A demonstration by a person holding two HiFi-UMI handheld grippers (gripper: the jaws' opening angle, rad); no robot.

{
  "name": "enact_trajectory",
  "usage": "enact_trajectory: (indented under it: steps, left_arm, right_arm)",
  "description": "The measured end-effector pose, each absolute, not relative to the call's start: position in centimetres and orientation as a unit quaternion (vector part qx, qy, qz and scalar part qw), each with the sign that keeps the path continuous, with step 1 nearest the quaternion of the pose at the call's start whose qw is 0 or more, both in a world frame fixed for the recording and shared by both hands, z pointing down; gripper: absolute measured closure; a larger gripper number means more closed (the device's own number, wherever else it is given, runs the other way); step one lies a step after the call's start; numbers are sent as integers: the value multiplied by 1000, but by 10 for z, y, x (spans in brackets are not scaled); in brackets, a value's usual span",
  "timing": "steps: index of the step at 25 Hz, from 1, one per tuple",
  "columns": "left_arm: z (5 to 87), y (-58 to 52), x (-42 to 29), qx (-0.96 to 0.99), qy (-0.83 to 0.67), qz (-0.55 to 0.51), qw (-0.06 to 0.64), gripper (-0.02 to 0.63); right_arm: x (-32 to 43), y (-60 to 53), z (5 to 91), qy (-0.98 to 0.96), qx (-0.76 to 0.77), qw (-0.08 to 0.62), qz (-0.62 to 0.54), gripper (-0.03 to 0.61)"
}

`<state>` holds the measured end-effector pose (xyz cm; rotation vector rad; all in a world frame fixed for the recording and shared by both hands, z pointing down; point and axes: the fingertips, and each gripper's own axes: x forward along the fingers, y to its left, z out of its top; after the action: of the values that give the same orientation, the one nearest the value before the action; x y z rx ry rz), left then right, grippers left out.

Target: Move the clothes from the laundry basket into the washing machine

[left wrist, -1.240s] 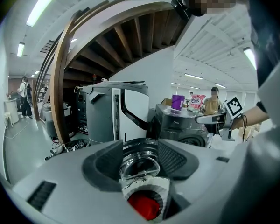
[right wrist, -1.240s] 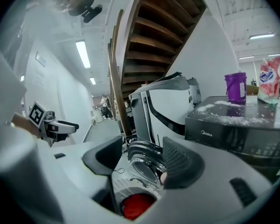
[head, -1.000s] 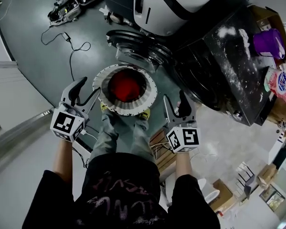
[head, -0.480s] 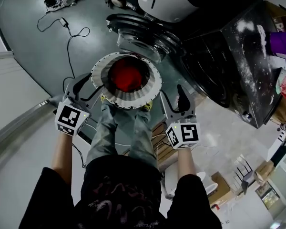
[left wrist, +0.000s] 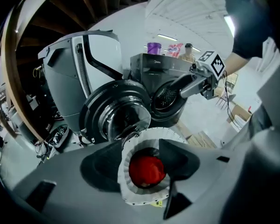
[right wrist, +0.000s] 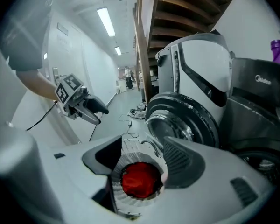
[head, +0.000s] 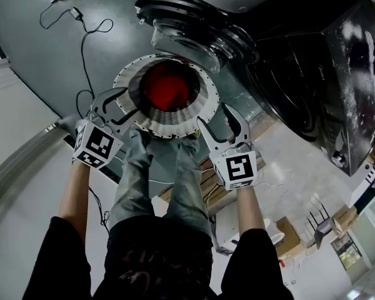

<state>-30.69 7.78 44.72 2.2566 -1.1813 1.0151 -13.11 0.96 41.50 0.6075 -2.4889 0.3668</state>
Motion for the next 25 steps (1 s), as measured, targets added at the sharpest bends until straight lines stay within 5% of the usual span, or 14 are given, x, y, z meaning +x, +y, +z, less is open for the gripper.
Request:
enact_trajectory:
  steps: [25]
  left_arm:
    - [704,97,-292,821,-208,498,187,351]
  right_arm:
    - [-164,75,689,-872,6,481,84,272]
